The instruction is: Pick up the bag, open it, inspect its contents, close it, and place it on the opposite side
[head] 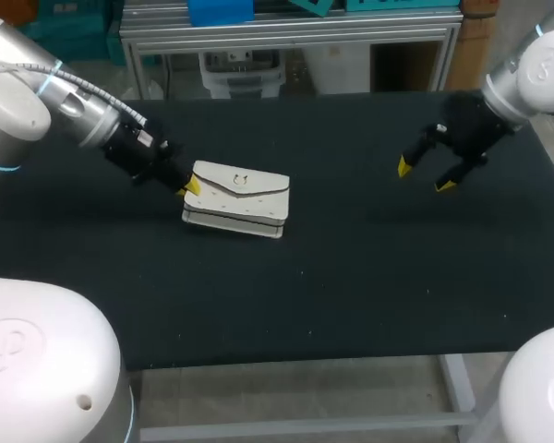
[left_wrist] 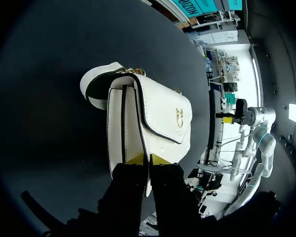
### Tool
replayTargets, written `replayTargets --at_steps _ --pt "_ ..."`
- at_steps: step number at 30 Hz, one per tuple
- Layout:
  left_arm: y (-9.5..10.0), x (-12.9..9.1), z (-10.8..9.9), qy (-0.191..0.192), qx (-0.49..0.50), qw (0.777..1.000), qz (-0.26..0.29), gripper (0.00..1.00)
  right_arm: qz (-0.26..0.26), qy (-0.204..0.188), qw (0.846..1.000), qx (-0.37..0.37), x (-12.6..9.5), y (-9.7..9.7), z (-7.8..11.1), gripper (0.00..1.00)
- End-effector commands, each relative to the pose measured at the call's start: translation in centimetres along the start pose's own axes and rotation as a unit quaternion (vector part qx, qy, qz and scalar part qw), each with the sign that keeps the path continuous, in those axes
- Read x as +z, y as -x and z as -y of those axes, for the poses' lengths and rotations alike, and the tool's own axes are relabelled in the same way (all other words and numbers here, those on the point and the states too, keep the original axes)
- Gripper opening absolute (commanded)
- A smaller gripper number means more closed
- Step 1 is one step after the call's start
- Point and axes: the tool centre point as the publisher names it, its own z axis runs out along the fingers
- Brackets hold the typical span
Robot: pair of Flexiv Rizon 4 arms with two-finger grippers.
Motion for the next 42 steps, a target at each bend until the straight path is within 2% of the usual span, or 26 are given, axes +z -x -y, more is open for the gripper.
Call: replayTargets --at_steps 1,5,9,13,20,26,42 --pt "-0.2 -3.7 1.0 0.008 0.009 0.999 0.034 0.0 0.004 -0.001 1.0 -0.003 -1.4 0.8 -0.4 1.0" --pt "1.0 -5.6 2.2 -0.005 -0.004 0.998 0.067 0.0 0.015 0.002 1.0 -0.024 -2.1 1.8 -1.3 1.0" --pt "2.8 -7.5 3.5 0.002 0.001 0.997 0.076 0.0 0.032 0.008 0.999 -0.027 -2.8 2.8 -2.3 1.0" --pt "4.7 -9.8 4.7 -0.014 -0.018 0.997 0.077 0.0 0.037 0.008 0.999 -0.034 -3.4 3.6 -3.3 1.0" --pt "7.7 -13.4 7.0 -0.014 -0.016 0.996 0.089 0.0 0.056 0.006 0.997 -0.043 -3.8 4.2 -4.6 1.0" --pt "11.2 -16.9 9.6 -0.017 -0.031 0.993 0.113 0.0 0.056 0.006 0.997 -0.043 -3.8 4.2 -4.6 1.0" --pt "11.2 -16.9 9.6 -0.017 -0.031 0.993 0.113 0.0 0.056 0.006 0.997 -0.043 -3.8 4.2 -4.6 1.0"
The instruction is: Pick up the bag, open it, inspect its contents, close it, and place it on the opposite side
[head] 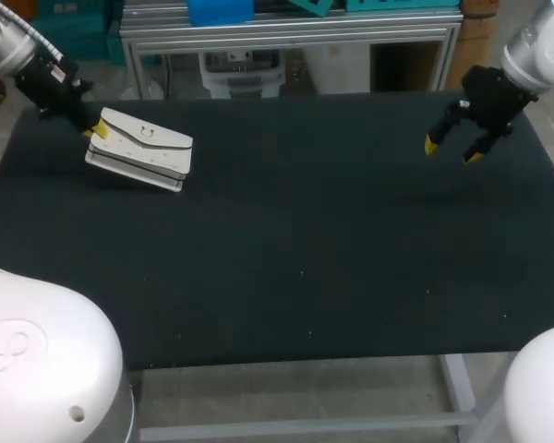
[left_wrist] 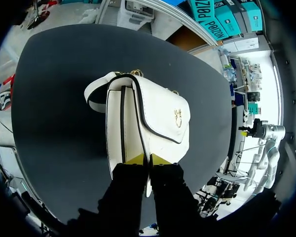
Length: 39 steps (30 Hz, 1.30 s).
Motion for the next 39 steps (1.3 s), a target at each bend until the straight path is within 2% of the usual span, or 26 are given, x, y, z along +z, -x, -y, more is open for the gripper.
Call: replayTargets --at_steps 1,15,19,23,30,32,34,39 --pt "0.0 -0.1 0.1 0.001 0.0 1.0 0.0 0.0 0.001 -0.001 1.0 0.0 -0.1 -0.1 0.0 1.0" --pt "0.2 -0.3 0.3 -0.001 -0.001 1.0 -0.006 0.0 0.001 -0.001 1.0 0.0 -0.1 -0.1 0.0 1.0" --pt "2.0 -2.2 2.2 -0.027 0.007 1.0 -0.011 0.0 0.001 -0.001 1.0 0.0 -0.1 -0.1 0.0 1.0" --pt "3.2 -4.1 4.7 -0.055 0.009 0.998 0.007 0.0 0.001 -0.001 1.0 0.0 -0.1 -0.1 0.0 1.0" --pt "5.0 -6.2 8.8 -0.057 0.026 0.998 0.014 0.0 0.001 -0.001 1.0 0.0 -0.1 -0.1 0.0 1.0" --pt "5.3 -6.4 10.0 -0.067 0.025 0.997 0.031 0.0 0.001 -0.001 1.0 0.0 -0.1 -0.1 0.0 1.0" --pt "5.9 -6.4 10.8 -0.062 0.022 0.997 0.029 0.0 0.001 -0.001 1.0 0.0 -0.1 -0.1 0.0 1.0" --pt "8.1 -5.0 10.4 -0.039 0.022 0.999 0.02 0.0 0.001 -0.001 1.0 0.0 -0.1 -0.1 0.0 1.0"
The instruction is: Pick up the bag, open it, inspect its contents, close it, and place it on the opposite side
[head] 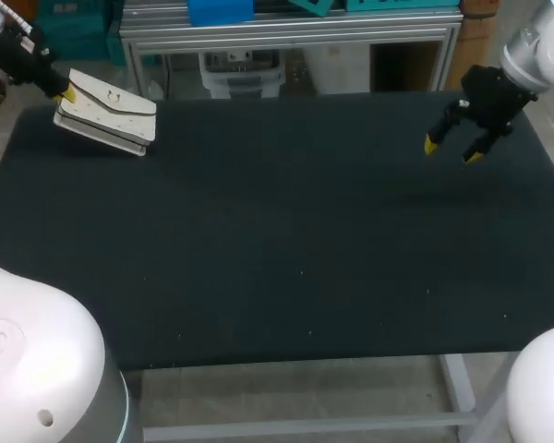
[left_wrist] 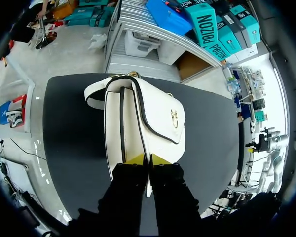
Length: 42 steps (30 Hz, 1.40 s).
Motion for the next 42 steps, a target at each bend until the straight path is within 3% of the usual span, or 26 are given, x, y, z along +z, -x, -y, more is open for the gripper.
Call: replayTargets --at_steps 1,6,21,36,38,41,42 --pt "2.5 1.5 1.3 0.049 -0.001 0.999 -0.02 0.0 0.001 0.0 1.0 0.0 -0.1 0.0 0.0 1.0" --pt "4.9 1.9 0.4 0.06 -0.009 0.998 -0.028 0.0 0.001 0.0 1.0 0.0 -0.1 0.0 0.0 1.0" --pt "9.2 0.4 -1.6 0.057 -0.022 0.997 -0.048 0.0 0.001 0.0 1.0 0.0 -0.1 0.0 0.0 1.0" --pt "9.8 1.3 -3.2 0.085 -0.012 0.993 -0.082 0.0 0.001 0.0 1.0 0.0 -0.1 0.0 0.0 1.0" --pt "9.7 1.5 -3.3 0.087 -0.012 0.993 -0.081 0.45 0.001 0.0 1.0 0.0 -0.1 0.0 0.0 1.0" --pt "9.6 1.6 -3.3 0.086 -0.013 0.993 -0.077 0.91 0.001 0.0 1.0 0.0 -0.1 0.0 0.0 1.0" --pt "9.6 1.5 -3.3 0.08 -0.012 0.994 -0.073 1.0 0.001 0.0 1.0 0.0 -0.1 0.0 0.0 1.0"
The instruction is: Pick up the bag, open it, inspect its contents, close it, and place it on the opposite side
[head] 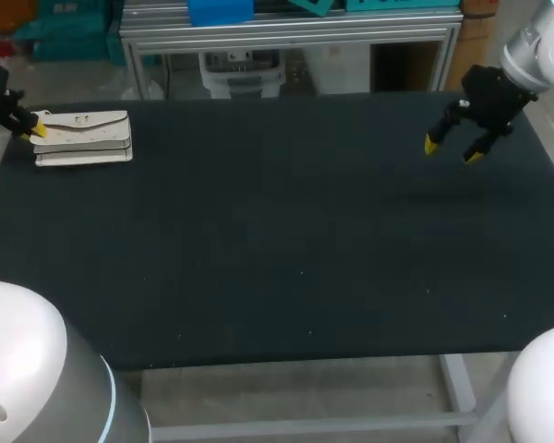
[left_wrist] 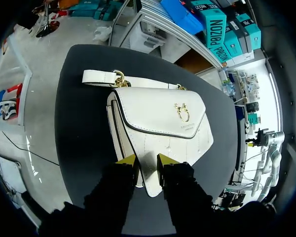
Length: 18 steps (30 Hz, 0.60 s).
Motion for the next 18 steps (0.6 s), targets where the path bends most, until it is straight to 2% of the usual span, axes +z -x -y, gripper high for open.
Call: replayTargets --at_steps 1,11,14,18 --pt "0.4 -0.2 0.9 0.084 0.001 0.996 -0.029 1.0 0.001 -0.001 1.0 0.0 -0.1 0.0 0.0 1.0" --pt "0.8 -3.3 0.5 0.046 0.002 0.999 0.01 1.0 0.001 -0.001 1.0 0.0 -0.1 0.0 0.0 1.0" --pt "0.5 -4.4 0.4 0.032 0.005 0.999 0.024 1.0 0.001 -0.001 1.0 0.0 -0.1 0.0 0.0 1.0" --pt "-0.9 -5.7 -0.4 0.012 0.019 0.998 0.053 1.0 0.001 -0.001 1.0 0.0 -0.1 0.0 0.0 1.0"
